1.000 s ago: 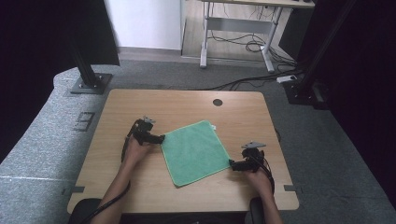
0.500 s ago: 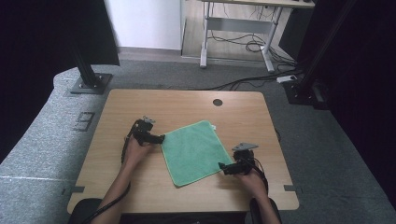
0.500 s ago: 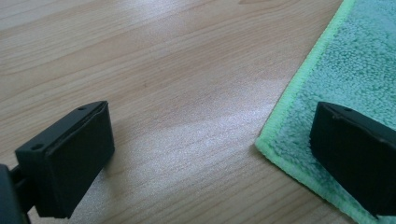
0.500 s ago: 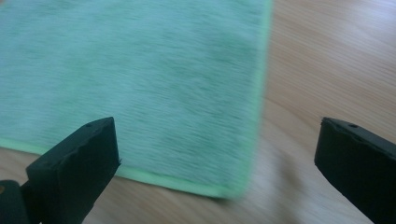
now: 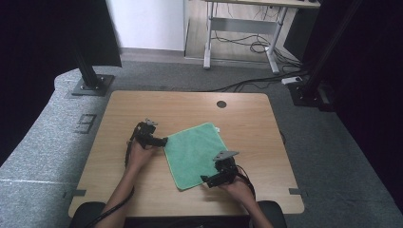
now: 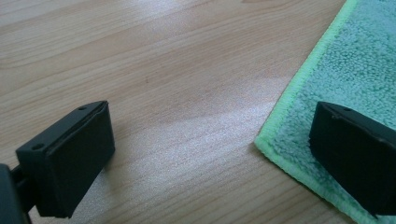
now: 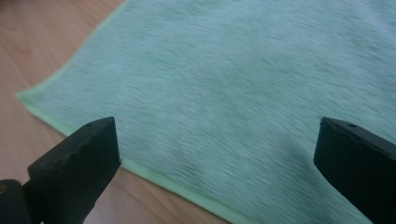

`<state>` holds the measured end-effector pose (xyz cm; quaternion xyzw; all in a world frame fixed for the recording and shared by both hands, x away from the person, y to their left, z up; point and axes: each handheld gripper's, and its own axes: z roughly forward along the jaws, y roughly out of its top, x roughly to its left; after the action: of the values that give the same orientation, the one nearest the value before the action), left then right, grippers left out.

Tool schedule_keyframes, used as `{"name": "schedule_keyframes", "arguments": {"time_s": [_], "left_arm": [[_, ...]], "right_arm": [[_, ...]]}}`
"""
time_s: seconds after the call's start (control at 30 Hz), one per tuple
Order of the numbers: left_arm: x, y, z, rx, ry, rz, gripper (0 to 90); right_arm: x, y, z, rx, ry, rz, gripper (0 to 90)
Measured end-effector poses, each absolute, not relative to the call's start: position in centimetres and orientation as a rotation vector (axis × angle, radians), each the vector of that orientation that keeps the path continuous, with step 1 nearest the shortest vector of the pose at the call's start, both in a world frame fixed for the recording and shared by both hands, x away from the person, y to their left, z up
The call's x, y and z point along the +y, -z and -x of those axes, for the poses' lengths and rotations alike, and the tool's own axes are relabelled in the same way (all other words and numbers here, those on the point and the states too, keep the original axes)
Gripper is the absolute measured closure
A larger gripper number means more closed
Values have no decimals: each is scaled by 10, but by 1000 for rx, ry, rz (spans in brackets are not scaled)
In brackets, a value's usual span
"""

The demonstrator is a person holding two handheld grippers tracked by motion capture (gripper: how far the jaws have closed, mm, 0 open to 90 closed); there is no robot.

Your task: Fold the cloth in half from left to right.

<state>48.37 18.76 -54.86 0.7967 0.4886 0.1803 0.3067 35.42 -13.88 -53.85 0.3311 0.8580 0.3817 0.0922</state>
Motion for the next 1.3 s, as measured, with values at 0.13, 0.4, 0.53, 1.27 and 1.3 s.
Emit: {"name": "schedule_keyframes", "arguments": {"time_s": [0.13, 0.4, 0.53, 1.27, 1.3], "left_arm": [[188, 549, -484, 1293, -477, -2108, 3], [187, 549, -483, 1296, -479, -2101, 4], [187, 549, -483, 1298, -478, -2101, 5], [186, 548, -477, 1258, -482, -2091, 86], [186, 547, -476, 1244, -483, -2089, 140]], "right_arm": [[-122, 536, -350, 2582, -1155, -936, 14], [-88, 534, -340, 2663, -1190, -835, 24], [-70, 534, -334, 2705, -1189, -779, 53], [-44, 536, -315, 2759, -1025, -569, 744], [-44, 535, -315, 2758, -1010, -576, 784]]}}
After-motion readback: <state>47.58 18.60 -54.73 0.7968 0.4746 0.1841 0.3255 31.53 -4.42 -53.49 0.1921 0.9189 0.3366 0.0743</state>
